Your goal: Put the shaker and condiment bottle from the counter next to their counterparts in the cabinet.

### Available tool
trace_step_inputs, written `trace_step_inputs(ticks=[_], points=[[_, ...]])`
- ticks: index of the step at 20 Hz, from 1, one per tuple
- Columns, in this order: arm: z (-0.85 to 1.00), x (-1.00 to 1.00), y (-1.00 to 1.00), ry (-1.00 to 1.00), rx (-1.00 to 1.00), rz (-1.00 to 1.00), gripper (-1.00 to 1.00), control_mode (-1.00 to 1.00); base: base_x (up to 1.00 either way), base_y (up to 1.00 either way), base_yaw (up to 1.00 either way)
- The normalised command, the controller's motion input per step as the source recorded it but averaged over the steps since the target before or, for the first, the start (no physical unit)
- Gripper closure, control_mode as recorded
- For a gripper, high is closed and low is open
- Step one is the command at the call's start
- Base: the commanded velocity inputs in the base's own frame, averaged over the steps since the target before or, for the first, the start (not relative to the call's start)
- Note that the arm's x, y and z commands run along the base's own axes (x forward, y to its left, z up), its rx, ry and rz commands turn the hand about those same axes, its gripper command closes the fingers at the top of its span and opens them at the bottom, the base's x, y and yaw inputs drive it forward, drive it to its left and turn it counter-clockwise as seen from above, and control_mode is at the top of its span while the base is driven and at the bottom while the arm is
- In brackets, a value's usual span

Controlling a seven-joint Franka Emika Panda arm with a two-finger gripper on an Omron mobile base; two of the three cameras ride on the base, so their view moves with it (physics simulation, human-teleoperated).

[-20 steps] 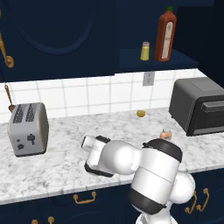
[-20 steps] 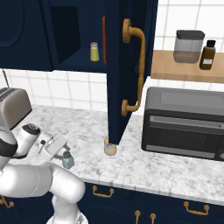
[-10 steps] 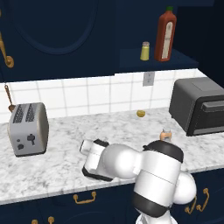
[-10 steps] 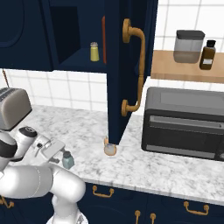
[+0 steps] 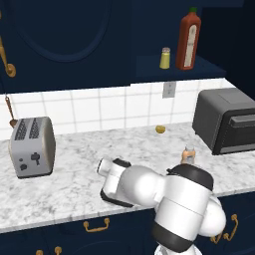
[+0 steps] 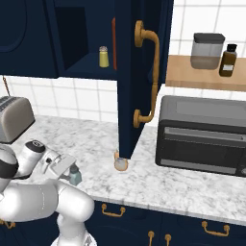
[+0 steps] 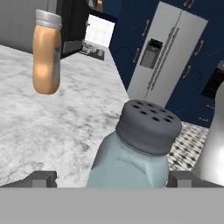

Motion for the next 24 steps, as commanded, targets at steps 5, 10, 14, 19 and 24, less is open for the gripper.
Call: trace_step_inputs(ticks=[5, 10, 14, 19, 24], points=[[0.00, 0.02, -0.08, 0.00, 0.00, 0.01, -1.00, -1.00, 0.00, 0.00, 0.00], [0.00, -0.03, 0.00, 0.00, 0.00, 0.00, 1.00, -1.00, 0.00, 0.00, 0.00], [0.16, 0.00, 0.00, 0.01, 0.00, 0.00, 1.00, -1.00, 0.00, 0.00, 0.00], [0.68, 0.00, 0.00, 0.00, -0.01, 0.01, 1.00, -1.00, 0.00, 0.00, 0.00], [0.60, 0.00, 0.00, -0.04, 0.00, 0.25, 1.00, -1.00, 0.00, 0.00, 0.00]])
